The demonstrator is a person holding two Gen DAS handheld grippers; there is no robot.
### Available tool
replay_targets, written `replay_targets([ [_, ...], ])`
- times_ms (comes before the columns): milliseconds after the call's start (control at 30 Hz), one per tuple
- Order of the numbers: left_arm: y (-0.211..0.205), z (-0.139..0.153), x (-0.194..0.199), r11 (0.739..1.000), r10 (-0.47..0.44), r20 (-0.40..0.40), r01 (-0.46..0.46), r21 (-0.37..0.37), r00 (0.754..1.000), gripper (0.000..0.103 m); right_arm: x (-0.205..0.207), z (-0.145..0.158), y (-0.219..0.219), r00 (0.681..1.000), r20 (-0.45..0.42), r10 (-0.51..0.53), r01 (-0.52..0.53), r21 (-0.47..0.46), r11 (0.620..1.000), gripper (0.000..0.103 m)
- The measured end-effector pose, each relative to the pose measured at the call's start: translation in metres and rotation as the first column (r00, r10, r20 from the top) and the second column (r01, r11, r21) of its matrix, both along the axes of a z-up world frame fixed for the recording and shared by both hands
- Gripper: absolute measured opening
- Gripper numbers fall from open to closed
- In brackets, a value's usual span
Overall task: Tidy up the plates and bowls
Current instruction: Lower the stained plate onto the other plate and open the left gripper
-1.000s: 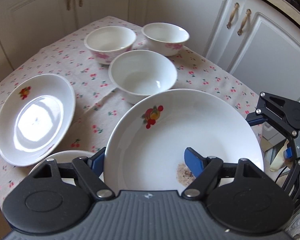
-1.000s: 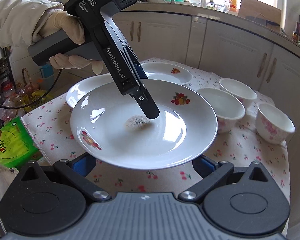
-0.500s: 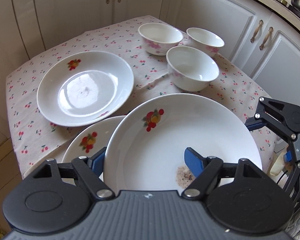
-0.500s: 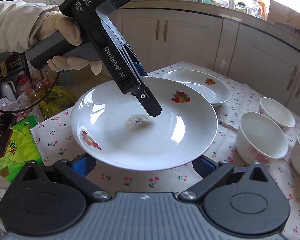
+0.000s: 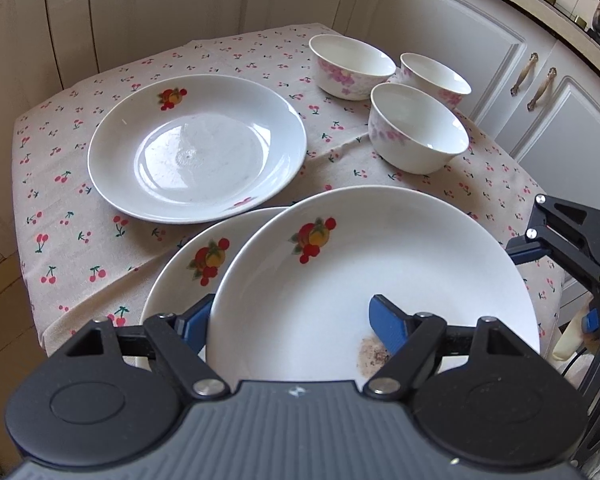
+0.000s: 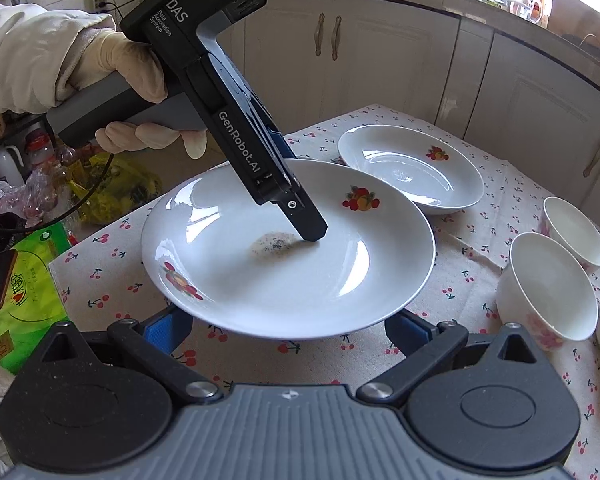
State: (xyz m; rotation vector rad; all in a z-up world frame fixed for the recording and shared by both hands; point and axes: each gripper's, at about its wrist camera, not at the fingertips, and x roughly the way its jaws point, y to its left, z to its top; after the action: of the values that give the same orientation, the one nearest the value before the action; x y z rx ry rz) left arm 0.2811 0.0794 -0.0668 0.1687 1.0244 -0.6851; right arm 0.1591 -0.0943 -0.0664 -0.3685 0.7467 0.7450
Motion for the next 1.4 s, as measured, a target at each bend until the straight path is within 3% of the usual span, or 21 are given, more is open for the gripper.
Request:
replay_targets([
  [367,0.005,-0.005,0.005,1.000,0.010,-0.016,-0.011,-0.023,1.000,0.081,-0.001,0.004,0.012,0.999,-0.028,-0.031,0.030,-0.036,0.999,0.103],
  [700,0.000,-0.007,0.008,1.000,-0.006,0.007,0.006,0.017,1.000,0.080,0.000,0.010,0.017,0.997,-0.055,-0.054,0.052,-0.035,0.998,0.103],
  [1400,0.006,0.004,0.003,1.000,0.008,0.064,-0.010,0.024,0.998,0.080,-0.003,0.012,0.022,0.998,-0.022,-0.063,0.061,-0.065,0.996,0.103],
])
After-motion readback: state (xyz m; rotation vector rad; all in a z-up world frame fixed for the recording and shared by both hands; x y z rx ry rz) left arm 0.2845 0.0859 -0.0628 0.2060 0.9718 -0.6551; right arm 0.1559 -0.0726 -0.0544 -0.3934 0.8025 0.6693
